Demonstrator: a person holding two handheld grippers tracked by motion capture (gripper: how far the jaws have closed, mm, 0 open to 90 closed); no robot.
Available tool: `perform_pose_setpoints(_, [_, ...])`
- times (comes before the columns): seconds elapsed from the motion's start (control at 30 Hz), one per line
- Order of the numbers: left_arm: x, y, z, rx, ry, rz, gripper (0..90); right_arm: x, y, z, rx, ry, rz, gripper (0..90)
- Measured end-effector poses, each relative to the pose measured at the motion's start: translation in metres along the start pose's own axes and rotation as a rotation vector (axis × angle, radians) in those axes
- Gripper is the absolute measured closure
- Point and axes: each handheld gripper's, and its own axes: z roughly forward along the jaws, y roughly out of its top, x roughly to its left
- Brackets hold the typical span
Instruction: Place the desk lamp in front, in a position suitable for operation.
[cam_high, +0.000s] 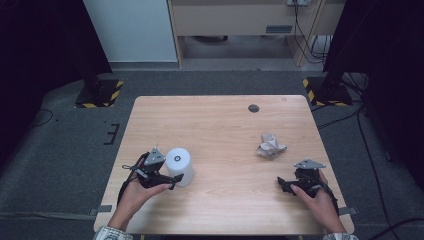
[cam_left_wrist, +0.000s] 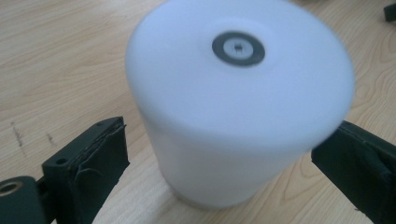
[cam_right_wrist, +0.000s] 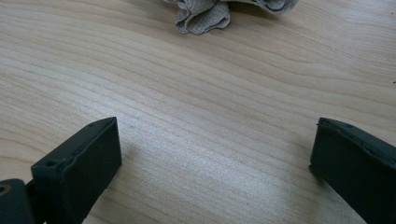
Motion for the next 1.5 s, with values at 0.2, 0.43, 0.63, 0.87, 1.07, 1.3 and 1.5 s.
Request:
perform_pose_setpoints(0.2, [-0.002, 0.007, 0.007, -0.016, 0.000, 0.002, 2.8, 0.000, 0.000, 0.000, 0.001, 0.000, 0.001, 2.0])
perform_pose_setpoints(0.43, [-0.001, 0.010, 0.012, -0.028, -0.009, -0.007, 2.9, 0.000, 0.000, 0.000, 0.002, 0.000, 0.001, 1.9])
perform_pose_setpoints(0.63, [0.000, 0.012, 0.014, -0.045, -0.020, -0.008, 3.9, 0.000, 0.000, 0.000, 0.003, 0.000, 0.002, 1.9])
perform_pose_setpoints(0.87, [-0.002, 0.014, 0.013, -0.051, 0.005, 0.013, 6.9, 0.000, 0.000, 0.000, 0.002, 0.000, 0.001, 1.9])
perform_pose_setpoints(1.07, [-0.002, 0.016, 0.011, -0.056, 0.010, 0.014, 7.6, 0.000, 0.000, 0.000, 0.002, 0.000, 0.001, 1.9])
perform_pose_setpoints(1.3, [-0.011, 0.029, 0.012, -0.063, -0.015, 0.033, 7.7, 0.000, 0.000, 0.000, 0.003, 0.000, 0.000, 1.9])
perform_pose_setpoints(1.5, [-0.019, 0.045, 0.019, -0.067, -0.048, 0.051, 7.7, 0.000, 0.000, 0.000, 0.003, 0.000, 0.002, 1.9])
